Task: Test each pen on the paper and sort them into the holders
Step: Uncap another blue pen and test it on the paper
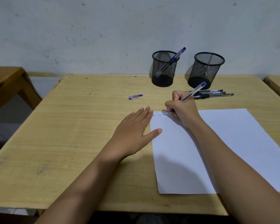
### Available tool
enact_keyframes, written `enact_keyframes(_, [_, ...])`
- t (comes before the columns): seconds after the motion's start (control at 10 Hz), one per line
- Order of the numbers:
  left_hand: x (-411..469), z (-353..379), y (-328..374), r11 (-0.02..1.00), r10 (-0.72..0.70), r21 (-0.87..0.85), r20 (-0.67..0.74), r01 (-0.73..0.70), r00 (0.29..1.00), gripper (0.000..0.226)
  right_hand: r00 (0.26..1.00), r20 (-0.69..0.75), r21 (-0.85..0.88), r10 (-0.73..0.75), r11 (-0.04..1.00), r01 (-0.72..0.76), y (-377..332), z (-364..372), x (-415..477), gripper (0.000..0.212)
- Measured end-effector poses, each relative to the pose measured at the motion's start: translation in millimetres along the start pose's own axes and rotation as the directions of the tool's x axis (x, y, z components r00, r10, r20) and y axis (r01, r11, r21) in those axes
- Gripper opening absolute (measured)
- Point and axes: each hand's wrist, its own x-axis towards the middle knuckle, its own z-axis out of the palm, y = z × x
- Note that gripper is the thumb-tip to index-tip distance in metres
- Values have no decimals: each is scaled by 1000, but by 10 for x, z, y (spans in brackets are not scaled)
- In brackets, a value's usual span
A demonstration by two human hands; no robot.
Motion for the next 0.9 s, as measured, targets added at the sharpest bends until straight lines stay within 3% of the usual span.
enact_keyframes(0.3, [0,15,-12,1000,4,-13,-6,-4,1000,69,1000,-16,4,-21,1000,21,0,9,0,45])
enact_keyframes(0.9, [-14,-3,-5,1000,5,-10,-7,-5,1000,69,996,-63,26,-62,998,63,58,-27,15,37])
